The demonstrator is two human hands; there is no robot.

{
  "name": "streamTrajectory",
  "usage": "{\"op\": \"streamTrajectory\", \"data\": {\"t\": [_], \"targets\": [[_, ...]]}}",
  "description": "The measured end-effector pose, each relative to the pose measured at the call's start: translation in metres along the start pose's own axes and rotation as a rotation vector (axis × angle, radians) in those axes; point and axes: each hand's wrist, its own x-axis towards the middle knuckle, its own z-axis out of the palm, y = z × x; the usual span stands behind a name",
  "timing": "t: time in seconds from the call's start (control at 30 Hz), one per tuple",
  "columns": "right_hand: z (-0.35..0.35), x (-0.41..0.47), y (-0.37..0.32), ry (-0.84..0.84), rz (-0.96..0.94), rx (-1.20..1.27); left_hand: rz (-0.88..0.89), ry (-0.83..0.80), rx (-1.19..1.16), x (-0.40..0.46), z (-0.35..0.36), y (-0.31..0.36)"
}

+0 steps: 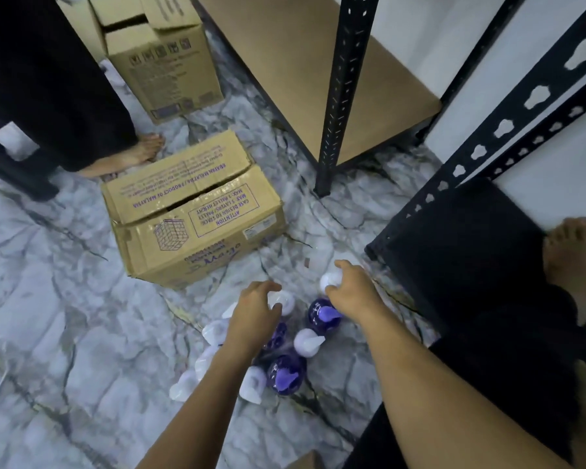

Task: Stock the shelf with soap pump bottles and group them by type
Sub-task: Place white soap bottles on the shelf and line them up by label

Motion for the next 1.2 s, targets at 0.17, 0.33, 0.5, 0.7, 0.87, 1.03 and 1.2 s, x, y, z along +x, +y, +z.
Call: {"op": "streamTrajectory", "data": {"t": [0.17,0.33,0.5,0.7,0.87,1.03,1.2], "targets": [[0.003,0.025,0.007,-0.029,0.072,-0.047,-0.017,-0.065,0.109,0.017,0.015,-0.002],[0.011,0.034,0.011,-0.035,0.089,-0.036,0.016,-0.066,0.211,0.022,0.026,-0.003],[0.015,0.037,0.008,-0.015,0.09,0.063,-0.021,-0.081,0.197,0.026,0.03,-0.004],[0.001,0.035,0.006,0.104,0.057,0.116,0.029,-0.099,0.234,0.031,0.023,0.005],[-0.022,0.021,0.004,0.184,0.013,0.178,0.073,-0.037,0.193,0.03,0.005,0.022],[-0.055,-0.016,-0.009,0.3,-0.082,0.201,0.154,-0.003,0.157,0.025,-0.026,0.047],[-0.104,-0.067,-0.031,0.401,-0.244,0.151,0.28,0.067,0.123,0.016,-0.066,0.082]]}}
